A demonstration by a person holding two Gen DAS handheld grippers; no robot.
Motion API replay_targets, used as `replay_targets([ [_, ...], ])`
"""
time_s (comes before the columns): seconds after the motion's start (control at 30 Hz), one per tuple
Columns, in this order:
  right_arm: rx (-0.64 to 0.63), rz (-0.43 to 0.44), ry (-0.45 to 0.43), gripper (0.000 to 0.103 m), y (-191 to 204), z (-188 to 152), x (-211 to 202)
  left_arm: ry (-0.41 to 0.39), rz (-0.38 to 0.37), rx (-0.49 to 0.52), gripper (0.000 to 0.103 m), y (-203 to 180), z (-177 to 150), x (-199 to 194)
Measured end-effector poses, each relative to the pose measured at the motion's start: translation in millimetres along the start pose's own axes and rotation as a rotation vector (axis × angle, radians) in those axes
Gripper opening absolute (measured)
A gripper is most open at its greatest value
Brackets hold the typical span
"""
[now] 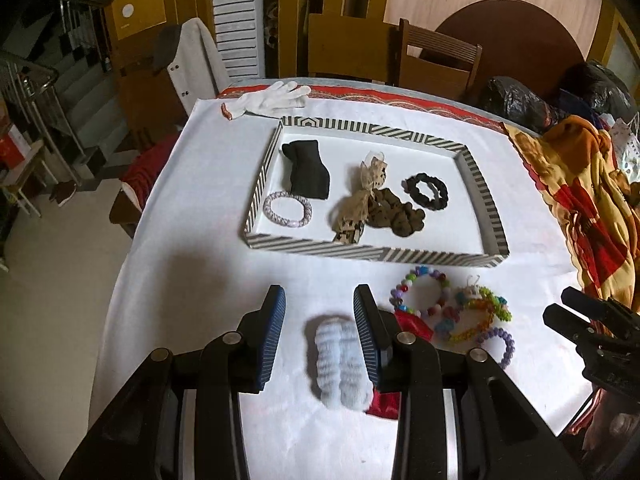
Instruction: Organize jewelry
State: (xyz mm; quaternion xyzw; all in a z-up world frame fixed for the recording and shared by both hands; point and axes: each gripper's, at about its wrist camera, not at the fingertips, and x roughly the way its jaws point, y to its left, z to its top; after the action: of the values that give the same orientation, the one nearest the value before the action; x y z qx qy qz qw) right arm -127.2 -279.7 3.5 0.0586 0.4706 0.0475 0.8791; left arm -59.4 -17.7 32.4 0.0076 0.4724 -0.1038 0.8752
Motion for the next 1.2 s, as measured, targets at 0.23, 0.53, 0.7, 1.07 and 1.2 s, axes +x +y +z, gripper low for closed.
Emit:
replay_targets([
  [0.23,-0.012,-0.010,0.004,0.063,2,-13,-11,-0.002,0.000,0.010,0.027,-4,-15,-10],
  [0.53,-0.009,-0.020,-0.001,0.064,3,-25,-17,0.001,-0.019,0.021,0.027,-9,-26,-16],
  [0.7,0.004,-0.021,0.008,0.065,1,-30,-17,0.009,-0.027,0.019,0.027,-10,-30,-15],
  [1.07,0.018,-0.032,0.031,0.065,-7,-41,-15,0.070,-0.116,-0.033,0.027,4,-36,-2],
  [1.2,0.027,-0.043,0.057,0.066,-14,-49,-10,0.115,-0.151,-0.062,0.027,13,-41,9],
])
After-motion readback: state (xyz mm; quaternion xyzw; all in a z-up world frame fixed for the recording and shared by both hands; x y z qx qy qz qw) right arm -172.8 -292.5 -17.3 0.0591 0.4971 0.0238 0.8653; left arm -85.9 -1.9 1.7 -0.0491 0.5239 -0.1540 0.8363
